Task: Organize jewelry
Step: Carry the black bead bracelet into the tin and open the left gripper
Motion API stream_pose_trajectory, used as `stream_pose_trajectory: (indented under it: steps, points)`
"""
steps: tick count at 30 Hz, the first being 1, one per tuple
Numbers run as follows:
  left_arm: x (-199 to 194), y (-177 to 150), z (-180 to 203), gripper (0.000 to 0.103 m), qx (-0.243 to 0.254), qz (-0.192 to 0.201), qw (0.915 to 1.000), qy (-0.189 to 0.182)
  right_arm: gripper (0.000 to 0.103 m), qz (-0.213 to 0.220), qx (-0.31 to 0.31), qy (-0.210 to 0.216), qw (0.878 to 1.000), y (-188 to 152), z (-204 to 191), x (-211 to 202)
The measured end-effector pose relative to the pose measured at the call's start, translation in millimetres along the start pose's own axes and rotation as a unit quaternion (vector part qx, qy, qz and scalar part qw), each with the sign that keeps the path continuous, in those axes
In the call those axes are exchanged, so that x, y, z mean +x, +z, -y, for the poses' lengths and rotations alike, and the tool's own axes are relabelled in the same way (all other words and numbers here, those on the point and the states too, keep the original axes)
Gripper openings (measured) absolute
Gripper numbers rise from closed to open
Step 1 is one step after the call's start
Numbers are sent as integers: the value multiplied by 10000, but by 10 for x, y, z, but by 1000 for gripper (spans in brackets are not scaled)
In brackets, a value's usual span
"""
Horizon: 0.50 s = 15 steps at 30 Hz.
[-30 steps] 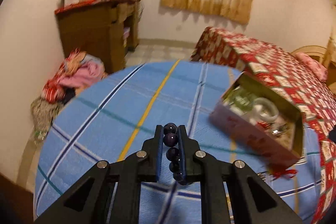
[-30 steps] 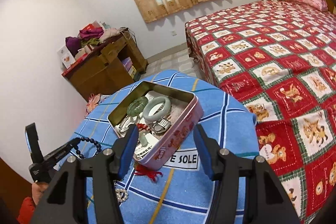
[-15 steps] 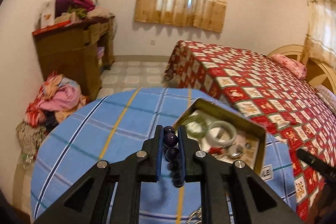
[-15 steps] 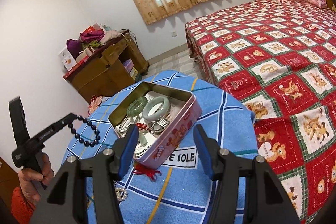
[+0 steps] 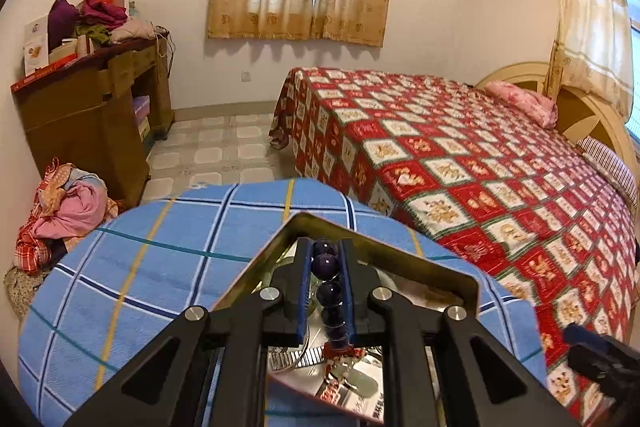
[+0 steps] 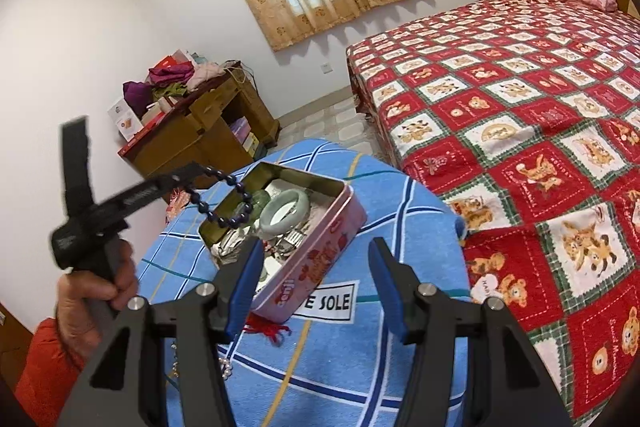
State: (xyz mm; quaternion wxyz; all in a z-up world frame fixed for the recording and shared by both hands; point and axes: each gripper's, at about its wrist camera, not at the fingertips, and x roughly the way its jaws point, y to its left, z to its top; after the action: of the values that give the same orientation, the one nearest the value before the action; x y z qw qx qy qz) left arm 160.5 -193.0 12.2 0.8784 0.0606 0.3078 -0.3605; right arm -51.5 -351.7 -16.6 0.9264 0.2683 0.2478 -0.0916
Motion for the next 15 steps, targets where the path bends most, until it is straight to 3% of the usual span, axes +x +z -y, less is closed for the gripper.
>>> stream_pose_trajectory:
  steps: [7, 12, 13, 14, 15]
  points:
    - [369, -139, -201, 14, -114, -409, 9982, 435, 58, 7, 14, 0, 10000, 15, 37, 25]
    - [355, -152, -347, 16, -410, -594, 9959, 543, 58, -100, 50, 28, 9999, -26, 37, 85]
    - [317, -133, -373, 23, -504, -629, 9956, 467, 58, -125, 32, 28, 9999, -35, 24, 96]
    - [303, -117, -378, 39, -557, -651, 9955, 409, 58, -148, 18, 29, 9999, -48, 11, 105]
    - [221, -94, -395, 49, -618, -608, 9956, 349, 58, -165, 13, 35, 9999, -58, 1, 108]
